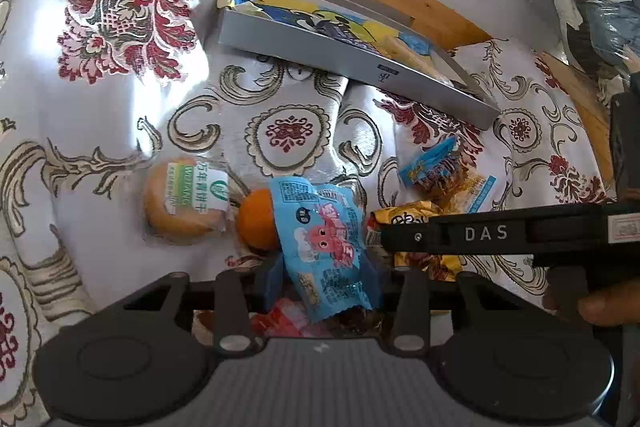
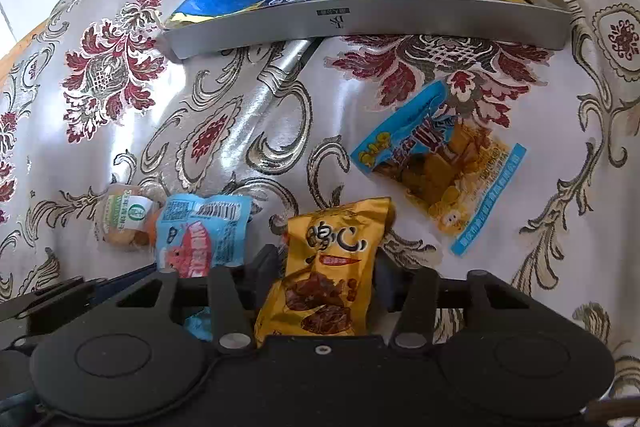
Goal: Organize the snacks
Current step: 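Grasp the yellow duck-snack bag with the right gripper while the left grasps the blue pouch, then lift the yellow bag with the right gripper while the left lifts the pouch and sausage pack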
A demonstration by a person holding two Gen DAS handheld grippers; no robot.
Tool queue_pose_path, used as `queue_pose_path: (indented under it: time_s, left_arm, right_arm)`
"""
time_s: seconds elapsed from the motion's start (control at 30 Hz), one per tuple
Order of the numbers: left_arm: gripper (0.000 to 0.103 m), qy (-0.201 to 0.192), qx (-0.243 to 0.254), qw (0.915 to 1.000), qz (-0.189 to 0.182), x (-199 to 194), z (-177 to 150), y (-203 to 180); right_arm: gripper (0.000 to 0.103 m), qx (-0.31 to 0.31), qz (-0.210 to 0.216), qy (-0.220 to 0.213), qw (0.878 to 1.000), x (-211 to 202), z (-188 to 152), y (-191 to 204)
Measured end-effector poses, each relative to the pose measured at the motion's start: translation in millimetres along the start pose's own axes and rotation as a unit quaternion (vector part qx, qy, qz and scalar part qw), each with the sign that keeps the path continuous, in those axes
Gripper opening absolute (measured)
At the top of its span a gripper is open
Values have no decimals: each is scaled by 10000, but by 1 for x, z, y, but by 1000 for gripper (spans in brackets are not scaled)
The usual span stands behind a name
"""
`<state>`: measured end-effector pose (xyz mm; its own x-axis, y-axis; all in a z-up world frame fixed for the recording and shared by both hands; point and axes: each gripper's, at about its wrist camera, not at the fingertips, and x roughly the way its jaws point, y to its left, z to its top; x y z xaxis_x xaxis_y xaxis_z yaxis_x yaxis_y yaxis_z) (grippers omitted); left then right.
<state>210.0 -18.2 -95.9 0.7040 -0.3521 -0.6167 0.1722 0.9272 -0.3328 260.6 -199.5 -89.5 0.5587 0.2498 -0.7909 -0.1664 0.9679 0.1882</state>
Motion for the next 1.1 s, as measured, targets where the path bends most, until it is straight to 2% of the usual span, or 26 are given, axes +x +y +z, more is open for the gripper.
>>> queue_pose_path:
  time_s: [0.37,0.67,0.8,1.0,1.1]
  left_arm:
    - [43,78,-77,9998,142,-1,2,-3]
    - [43,303,-253,9987,336,-23,-5,2]
    - [43,327,-357,9975,519,-38,-12,3]
    - [42,472,-242,9965,647,-43,-18,-3]
    - [50,426,-157,9964,709,-41,-18,-5]
  right_arm:
    - [45,-75,7,-5,10000,-6,-3,1]
    - [45,-14,-90,130,9999,-15,-10,-8]
    - [46,-47,39,193,9998,-22,-16,-8]
    - [49,-228,234,373,9988,-26,-24,0]
    - [53,-253,203,436,9985,-24,-25,3]
